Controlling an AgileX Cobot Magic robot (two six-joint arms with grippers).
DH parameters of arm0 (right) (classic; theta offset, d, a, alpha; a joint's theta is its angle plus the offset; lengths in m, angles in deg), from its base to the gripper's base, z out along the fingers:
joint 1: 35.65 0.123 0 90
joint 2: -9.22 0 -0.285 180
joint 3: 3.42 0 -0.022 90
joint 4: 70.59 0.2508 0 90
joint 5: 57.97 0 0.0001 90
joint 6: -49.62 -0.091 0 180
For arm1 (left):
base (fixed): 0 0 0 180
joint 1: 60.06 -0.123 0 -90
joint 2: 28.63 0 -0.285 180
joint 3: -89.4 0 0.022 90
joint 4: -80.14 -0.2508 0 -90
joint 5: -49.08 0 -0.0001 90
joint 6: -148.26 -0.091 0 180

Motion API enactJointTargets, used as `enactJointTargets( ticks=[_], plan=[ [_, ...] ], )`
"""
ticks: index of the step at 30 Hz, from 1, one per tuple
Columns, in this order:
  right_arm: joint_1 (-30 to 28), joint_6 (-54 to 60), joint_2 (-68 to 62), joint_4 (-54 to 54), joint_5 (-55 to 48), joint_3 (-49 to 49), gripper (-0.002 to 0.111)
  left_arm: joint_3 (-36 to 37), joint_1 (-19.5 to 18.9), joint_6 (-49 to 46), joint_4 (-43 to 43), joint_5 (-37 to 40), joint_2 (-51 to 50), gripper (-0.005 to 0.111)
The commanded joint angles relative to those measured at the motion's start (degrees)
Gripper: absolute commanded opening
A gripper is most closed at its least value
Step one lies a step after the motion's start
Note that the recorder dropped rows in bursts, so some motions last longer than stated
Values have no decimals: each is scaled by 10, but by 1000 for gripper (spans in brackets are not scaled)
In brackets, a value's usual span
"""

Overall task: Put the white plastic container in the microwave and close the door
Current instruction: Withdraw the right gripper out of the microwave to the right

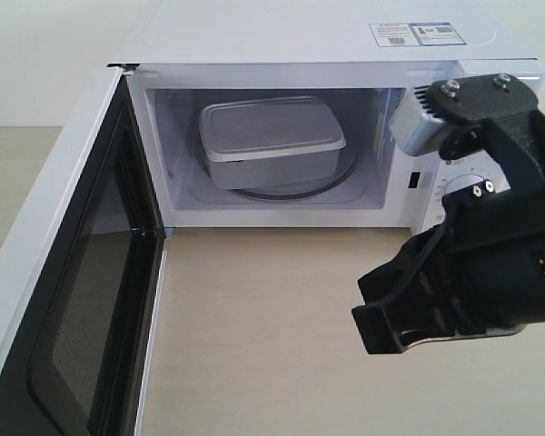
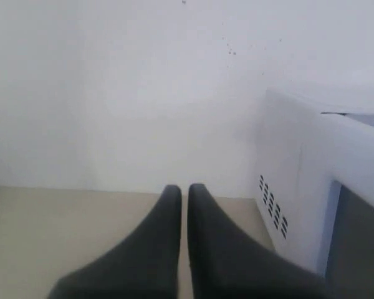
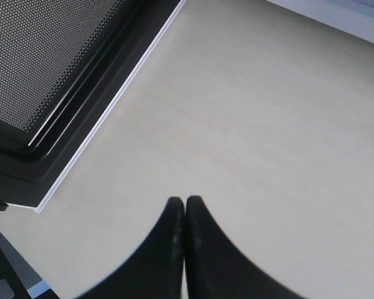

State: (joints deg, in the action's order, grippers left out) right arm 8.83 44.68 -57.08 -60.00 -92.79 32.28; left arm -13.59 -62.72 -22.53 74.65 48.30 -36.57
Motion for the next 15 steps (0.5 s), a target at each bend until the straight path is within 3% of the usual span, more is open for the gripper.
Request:
enactJointTargets(
  ticks=[1,15],
  plan=[
    [0,10,6,-2,-8,3,0,2,-1,13,2,-30,2,4],
    [0,10,6,-3,-6,3,0,2,-1,11,2,-58,2,4]
  ],
)
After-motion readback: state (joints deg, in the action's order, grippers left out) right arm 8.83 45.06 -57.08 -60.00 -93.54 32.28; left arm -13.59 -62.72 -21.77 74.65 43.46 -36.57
